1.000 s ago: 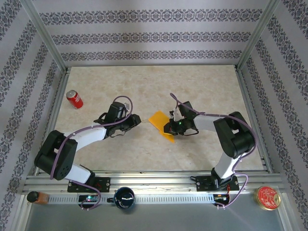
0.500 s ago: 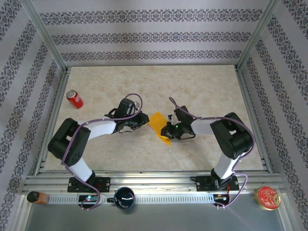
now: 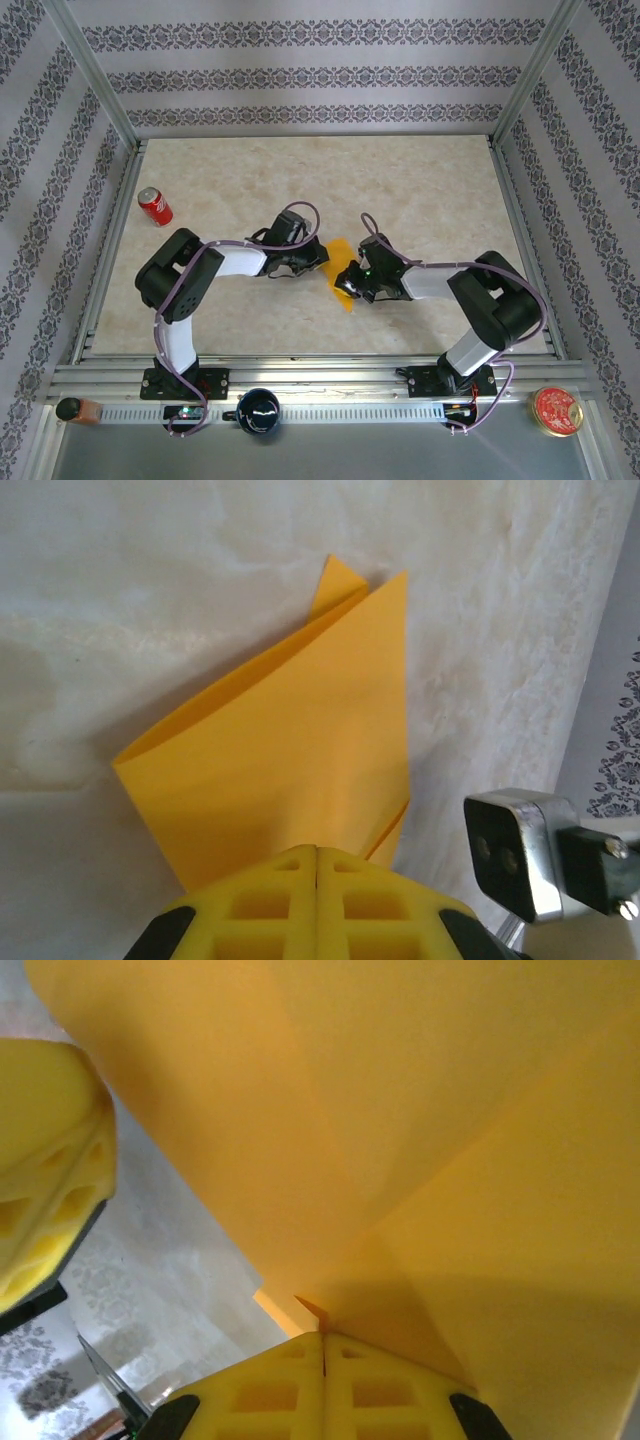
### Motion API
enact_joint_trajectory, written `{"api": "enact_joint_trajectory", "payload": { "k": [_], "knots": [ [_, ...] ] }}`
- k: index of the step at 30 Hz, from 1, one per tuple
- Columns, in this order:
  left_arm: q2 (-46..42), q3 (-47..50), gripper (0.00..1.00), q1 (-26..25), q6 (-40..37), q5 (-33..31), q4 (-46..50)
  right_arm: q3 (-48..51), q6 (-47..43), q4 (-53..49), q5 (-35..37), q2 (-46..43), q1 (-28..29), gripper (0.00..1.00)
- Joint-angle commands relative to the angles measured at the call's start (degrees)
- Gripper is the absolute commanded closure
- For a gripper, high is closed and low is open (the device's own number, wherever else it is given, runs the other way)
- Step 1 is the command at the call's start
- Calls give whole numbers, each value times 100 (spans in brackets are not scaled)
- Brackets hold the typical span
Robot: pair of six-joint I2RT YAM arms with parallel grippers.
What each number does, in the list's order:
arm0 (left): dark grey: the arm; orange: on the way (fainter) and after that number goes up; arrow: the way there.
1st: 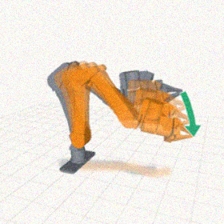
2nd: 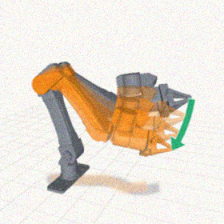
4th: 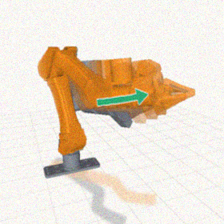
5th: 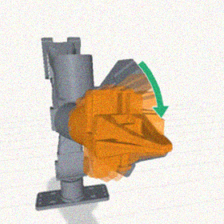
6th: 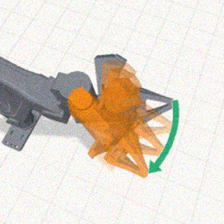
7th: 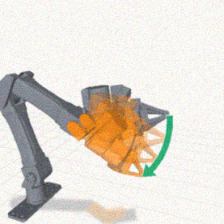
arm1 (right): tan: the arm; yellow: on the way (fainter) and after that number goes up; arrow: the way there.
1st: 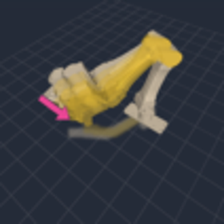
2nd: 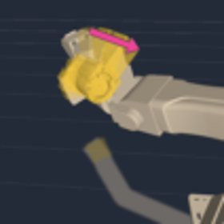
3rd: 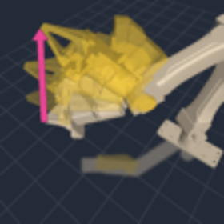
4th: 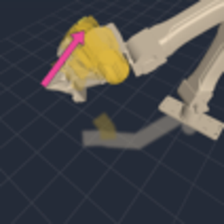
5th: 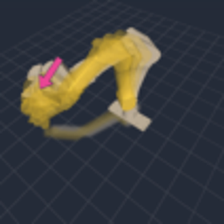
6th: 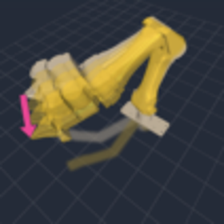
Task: Fold a paper plane with a square sheet of paper (pick it up from the middle)
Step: Rotate the paper at the center of the table.
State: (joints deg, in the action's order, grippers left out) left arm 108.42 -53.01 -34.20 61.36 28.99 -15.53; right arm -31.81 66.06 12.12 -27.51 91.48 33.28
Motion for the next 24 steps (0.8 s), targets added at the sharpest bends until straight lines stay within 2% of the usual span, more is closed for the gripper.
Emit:
{"api": "enact_joint_trajectory", "payload": {
  "k": [1,4,7,11,14,24],
  "knots": [
    [193,-154,97,-122,113,-109,-265,130,147,387,16,-412,72,88],
    [250,-18,98,-131,130,-167,-331,48,-410,-314,270,-1046,-69,83],
    [300,116,98,-124,16,-35,-469,-134,-1145,-1362,300,-1425,-562,80],
    [371,195,99,-123,-217,203,-586,91,-1465,-1373,-453,-1499,-1556,74],
    [438,121,99,-114,-510,406,-472,48,-1738,-1408,-971,-1255,-1998,73],
    [536,-202,99,-105,-1134,849,-192,-162,-1869,-1293,-1371,-403,-2077,72]
  ]
}}
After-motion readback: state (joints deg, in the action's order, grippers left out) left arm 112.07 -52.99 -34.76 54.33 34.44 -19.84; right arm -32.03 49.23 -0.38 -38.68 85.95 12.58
